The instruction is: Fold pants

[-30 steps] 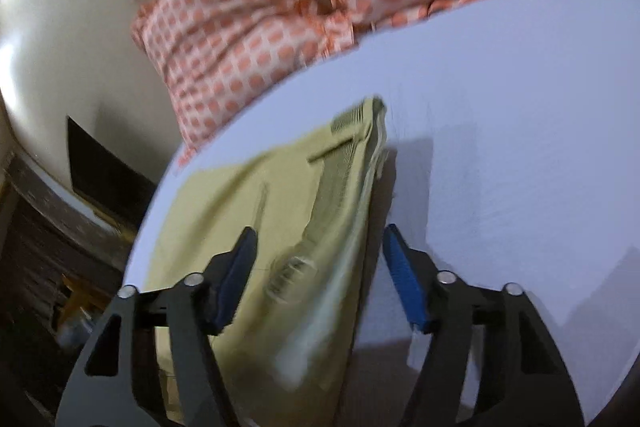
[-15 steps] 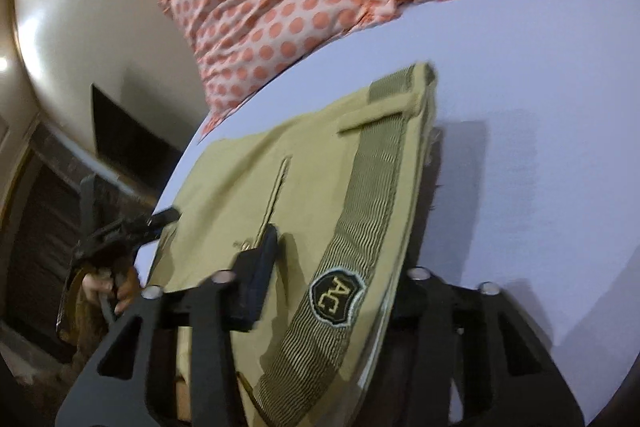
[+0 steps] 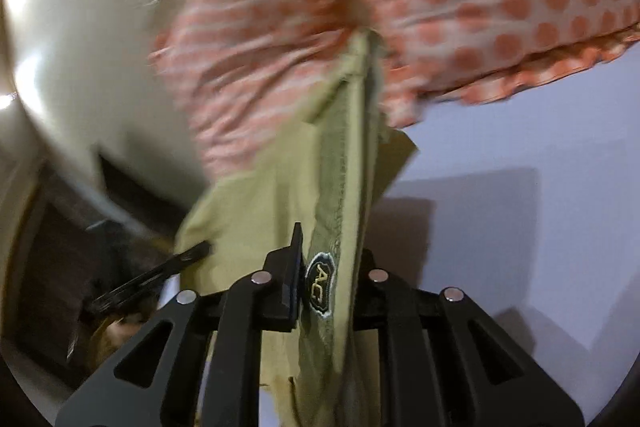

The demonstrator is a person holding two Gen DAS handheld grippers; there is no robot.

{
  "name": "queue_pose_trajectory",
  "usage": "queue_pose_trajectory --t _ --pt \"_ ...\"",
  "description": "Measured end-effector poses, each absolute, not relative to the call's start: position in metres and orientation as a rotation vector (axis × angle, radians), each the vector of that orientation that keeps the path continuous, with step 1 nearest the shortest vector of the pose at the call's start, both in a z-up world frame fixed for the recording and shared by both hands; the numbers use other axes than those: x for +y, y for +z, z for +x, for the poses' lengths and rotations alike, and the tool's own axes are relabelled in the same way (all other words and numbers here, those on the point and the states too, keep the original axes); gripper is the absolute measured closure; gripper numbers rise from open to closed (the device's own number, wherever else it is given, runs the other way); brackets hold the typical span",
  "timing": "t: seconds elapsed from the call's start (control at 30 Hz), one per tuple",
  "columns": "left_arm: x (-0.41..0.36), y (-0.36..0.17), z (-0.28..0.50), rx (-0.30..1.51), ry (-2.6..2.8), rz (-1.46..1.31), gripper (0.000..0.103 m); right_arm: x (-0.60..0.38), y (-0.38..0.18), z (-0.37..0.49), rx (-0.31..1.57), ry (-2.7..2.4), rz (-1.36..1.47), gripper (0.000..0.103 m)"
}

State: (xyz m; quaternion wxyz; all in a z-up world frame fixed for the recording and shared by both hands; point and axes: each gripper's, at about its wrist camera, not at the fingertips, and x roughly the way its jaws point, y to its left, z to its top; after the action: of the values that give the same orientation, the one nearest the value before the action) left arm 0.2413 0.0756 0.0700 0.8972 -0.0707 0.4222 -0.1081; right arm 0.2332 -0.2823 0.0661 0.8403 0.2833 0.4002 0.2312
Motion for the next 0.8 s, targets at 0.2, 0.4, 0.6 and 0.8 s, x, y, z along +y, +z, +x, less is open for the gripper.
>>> queue_pose_trajectory --t 0.2,0.4,0.6,0.8 --pt "0.09 0.082 0.211 0.807 -0.124 -0.134 0.083 -0.314 0.062 0.199 0.792 0.198 0.481 0.052" --pt "0.046 0.072 0.162 0.86 -0.414 -0.176 0.054 -0.258 0.055 0.172 0.868 0.477 0.439 0.025" --pt "0.014 0.033 0.164 0.959 -0.372 -0.11 0.04 -0.233 0.044 0.174 0.945 0.388 0.343 0.017" --pt "0.031 0.049 0.102 0.919 -0.204 -0.067 0.003 -0.225 0.066 0.108 0.842 0.28 0.24 0.001"
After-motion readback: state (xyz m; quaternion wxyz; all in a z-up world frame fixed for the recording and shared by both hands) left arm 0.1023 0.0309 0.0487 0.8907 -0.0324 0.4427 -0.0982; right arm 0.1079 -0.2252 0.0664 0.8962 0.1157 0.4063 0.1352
